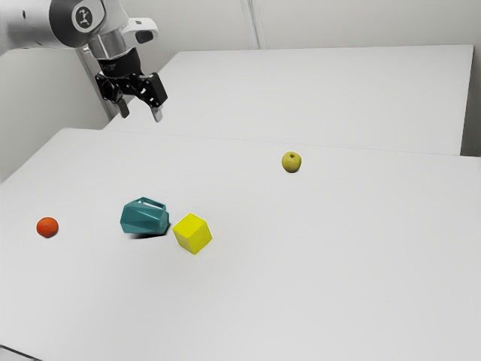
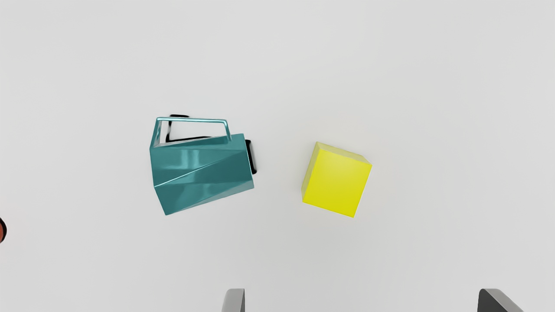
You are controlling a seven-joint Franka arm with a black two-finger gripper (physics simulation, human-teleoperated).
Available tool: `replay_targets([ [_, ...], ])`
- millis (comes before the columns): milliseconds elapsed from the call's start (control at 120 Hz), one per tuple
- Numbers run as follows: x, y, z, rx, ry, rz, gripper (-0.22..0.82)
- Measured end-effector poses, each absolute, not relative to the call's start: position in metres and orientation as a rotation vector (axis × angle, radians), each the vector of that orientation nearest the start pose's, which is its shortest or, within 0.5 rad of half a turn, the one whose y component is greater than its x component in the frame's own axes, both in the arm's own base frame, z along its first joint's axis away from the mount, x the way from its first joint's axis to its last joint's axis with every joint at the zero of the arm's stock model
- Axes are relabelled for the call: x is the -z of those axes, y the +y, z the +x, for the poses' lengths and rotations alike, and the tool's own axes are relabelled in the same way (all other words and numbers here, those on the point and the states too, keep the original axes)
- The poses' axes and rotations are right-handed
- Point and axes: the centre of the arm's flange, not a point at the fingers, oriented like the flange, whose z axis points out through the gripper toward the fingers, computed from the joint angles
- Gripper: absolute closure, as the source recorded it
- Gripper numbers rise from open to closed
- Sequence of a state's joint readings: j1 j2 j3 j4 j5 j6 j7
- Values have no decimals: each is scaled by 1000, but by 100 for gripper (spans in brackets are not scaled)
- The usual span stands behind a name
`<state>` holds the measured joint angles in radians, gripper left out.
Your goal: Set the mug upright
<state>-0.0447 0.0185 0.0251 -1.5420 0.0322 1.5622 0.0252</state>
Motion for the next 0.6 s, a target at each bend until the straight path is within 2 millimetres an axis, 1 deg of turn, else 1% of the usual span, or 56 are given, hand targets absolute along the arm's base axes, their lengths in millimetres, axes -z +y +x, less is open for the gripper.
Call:
replay_targets([
  [133,-625,-6,557,-6,64,-3109,2],
  [292,-626,-3,543,-13,58,-3111,2],
  [367,-627,3,541,-16,43,-3111,2],
  [417,-623,12,539,-29,23,-3114,2],
  [467,-619,25,538,-42,-6,-3121,2],
  [600,-610,75,533,-63,-123,-3152,2],
])
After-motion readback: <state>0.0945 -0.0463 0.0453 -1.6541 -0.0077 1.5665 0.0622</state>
